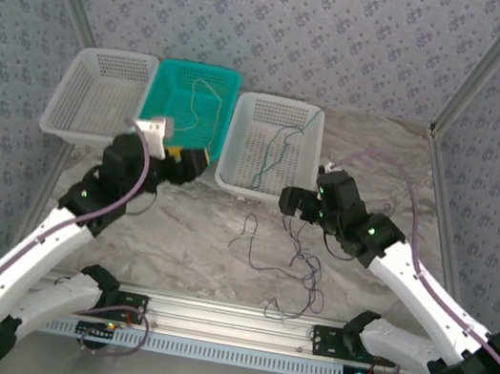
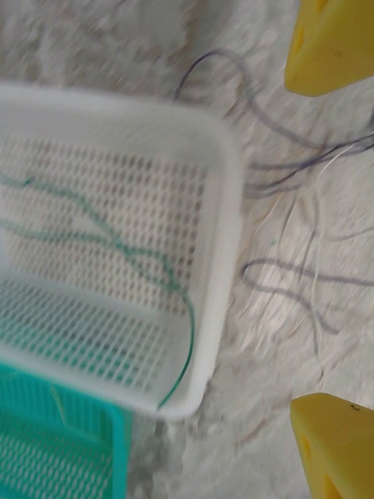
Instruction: Untangle the cables
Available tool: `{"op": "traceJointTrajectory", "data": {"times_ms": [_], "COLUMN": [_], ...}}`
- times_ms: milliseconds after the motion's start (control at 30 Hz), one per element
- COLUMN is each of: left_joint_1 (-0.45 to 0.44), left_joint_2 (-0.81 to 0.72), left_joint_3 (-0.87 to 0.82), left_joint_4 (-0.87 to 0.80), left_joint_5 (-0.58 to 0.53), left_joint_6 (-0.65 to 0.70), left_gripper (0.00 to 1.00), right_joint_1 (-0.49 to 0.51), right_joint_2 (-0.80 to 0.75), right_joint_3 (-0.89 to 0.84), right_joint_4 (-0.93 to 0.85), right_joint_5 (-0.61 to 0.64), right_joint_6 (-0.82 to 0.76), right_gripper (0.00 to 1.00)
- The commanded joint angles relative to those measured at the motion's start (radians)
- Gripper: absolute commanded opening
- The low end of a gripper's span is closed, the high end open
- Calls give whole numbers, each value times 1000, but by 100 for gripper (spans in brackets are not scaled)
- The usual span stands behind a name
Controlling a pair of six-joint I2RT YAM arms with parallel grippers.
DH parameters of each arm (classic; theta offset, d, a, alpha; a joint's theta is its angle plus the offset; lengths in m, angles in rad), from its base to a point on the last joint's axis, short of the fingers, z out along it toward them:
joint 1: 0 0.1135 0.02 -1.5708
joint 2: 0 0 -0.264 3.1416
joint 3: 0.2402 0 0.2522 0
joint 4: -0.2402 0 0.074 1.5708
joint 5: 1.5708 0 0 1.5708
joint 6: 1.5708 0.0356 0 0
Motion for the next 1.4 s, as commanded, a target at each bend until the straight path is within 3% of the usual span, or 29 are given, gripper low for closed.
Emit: {"op": "traceJointTrajectory", "data": {"times_ms": [0,100,267,367,467,700,800,1100,1267,1367], "left_joint_1": [-28,-80,-119,-120,-116,-83,-67,-45,-53,-55], "left_joint_2": [-26,12,220,316,375,487,537,635,482,341], "left_joint_3": [-118,-195,-196,-192,-189,-190,-191,-182,-178,-134], "left_joint_4": [-186,-181,-154,-162,-179,-56,-2,57,-14,-34], "left_joint_5": [-126,-147,-158,-237,-319,-367,-387,-359,-363,-286], "left_joint_6": [-223,-308,-444,-514,-515,-406,-388,-375,-362,-250], "left_gripper": [75,73,70,67,66,62,55,2,0,0], "right_joint_1": [-5,-4,-8,-7,-6,-8,-8,-5,5,34], "right_joint_2": [-50,-46,-7,-3,-8,-16,-16,-28,-39,-49], "right_joint_3": [-42,-65,-57,-52,-59,-74,-72,-71,-91,-159], "right_joint_4": [-16,-16,-43,-41,-36,-37,-38,-54,-28,67], "right_joint_5": [65,74,60,52,49,52,49,51,33,-7], "right_joint_6": [86,95,88,91,92,84,85,96,97,99], "right_gripper": [100,100,100,100,100,100,100,100,100,100]}}
